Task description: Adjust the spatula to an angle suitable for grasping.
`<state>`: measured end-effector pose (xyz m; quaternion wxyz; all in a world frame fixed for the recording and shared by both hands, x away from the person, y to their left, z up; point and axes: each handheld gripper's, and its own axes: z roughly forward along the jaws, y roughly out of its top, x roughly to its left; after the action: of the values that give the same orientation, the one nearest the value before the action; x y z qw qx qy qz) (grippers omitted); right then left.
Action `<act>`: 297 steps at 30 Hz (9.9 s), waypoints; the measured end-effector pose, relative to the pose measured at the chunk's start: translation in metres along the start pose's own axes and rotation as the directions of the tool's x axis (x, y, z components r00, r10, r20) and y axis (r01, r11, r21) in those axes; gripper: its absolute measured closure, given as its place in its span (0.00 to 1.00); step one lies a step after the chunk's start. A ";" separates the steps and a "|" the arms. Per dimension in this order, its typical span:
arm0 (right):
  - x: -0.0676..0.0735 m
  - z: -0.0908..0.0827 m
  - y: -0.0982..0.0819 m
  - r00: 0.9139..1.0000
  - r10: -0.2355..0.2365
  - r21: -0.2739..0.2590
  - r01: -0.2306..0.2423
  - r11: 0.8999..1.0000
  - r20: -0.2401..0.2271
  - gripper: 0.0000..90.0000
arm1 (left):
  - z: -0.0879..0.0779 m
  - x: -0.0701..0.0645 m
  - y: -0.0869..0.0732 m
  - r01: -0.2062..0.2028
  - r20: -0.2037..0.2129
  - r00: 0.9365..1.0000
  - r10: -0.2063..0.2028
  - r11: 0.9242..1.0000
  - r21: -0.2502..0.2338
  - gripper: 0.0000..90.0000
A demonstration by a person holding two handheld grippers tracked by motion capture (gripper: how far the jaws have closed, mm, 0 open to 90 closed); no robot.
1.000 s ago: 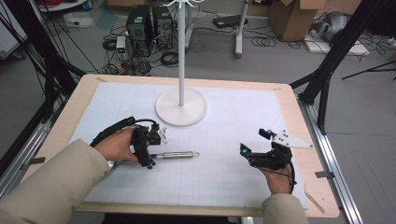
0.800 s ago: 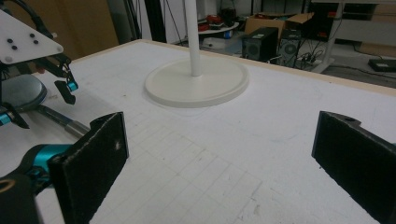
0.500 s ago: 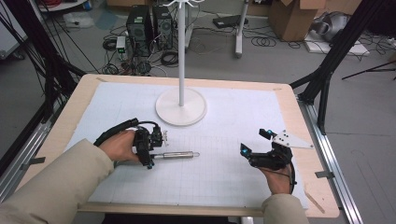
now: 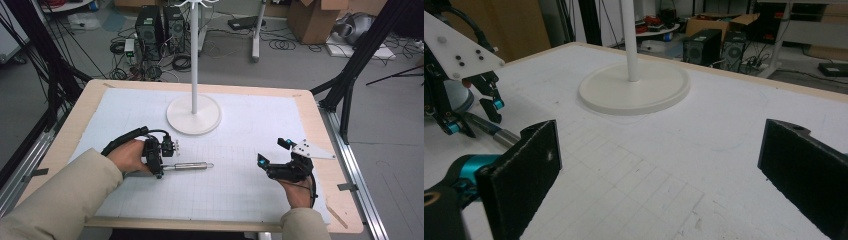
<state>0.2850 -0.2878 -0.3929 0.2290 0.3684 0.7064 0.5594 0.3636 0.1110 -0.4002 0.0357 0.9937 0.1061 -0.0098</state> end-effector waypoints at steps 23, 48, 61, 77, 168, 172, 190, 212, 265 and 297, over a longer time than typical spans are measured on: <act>0.000 0.000 0.000 1.000 0.005 0.007 -0.005 1.000 0.001 0.03 | 0.001 0.001 0.000 -0.026 -0.003 1.000 0.026 1.000 -0.002 0.81; 0.002 0.001 0.000 1.000 -0.003 0.012 0.003 1.000 0.002 0.03 | -0.028 0.004 -0.021 0.011 0.016 1.000 -0.009 0.989 -0.149 0.83; 0.002 0.001 0.000 1.000 0.004 0.009 -0.005 1.000 0.004 0.03 | -0.056 0.009 -0.047 0.055 0.047 0.998 -0.042 0.941 -0.334 0.83; 0.002 0.002 0.001 0.999 0.037 -0.009 -0.037 0.999 -0.009 0.03 | -0.092 0.010 -0.076 0.105 0.037 0.994 -0.101 0.838 -0.535 0.83; 0.124 0.062 0.181 0.976 -0.092 -0.206 0.050 0.977 -0.198 0.06 | -0.108 -0.065 -0.005 0.100 -0.057 0.883 -0.465 0.305 -0.947 0.83; 0.127 0.064 0.184 0.977 -0.081 -0.211 0.039 0.977 -0.195 0.07 | -0.108 -0.068 -0.001 0.099 -0.056 0.876 -0.480 0.290 -0.952 0.83; 0.134 0.067 0.194 0.974 -0.091 -0.233 0.041 0.972 -0.209 0.48 | -0.101 -0.075 0.007 0.084 -0.077 0.861 -0.503 0.289 -0.953 0.83; 0.139 0.072 0.195 0.975 -0.086 -0.246 0.033 0.969 -0.207 0.81 | -0.098 -0.079 0.013 0.067 -0.087 0.857 -0.508 0.277 -0.959 0.83; 0.128 0.067 0.195 0.879 -0.135 -0.192 0.051 0.980 -0.457 0.84 | -0.142 -0.048 -0.037 0.025 -0.008 0.995 -0.102 0.316 -0.948 0.02; 0.134 0.071 0.194 0.708 -0.197 -0.233 0.047 0.971 -0.679 0.84 | -0.162 -0.054 -0.026 -0.031 -0.004 0.992 0.127 0.213 -0.977 0.29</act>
<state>0.3050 -0.1200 -0.2141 0.0183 0.0578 0.7040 0.7076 0.3076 0.1364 -0.2386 0.6537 0.7555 0.0367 0.0226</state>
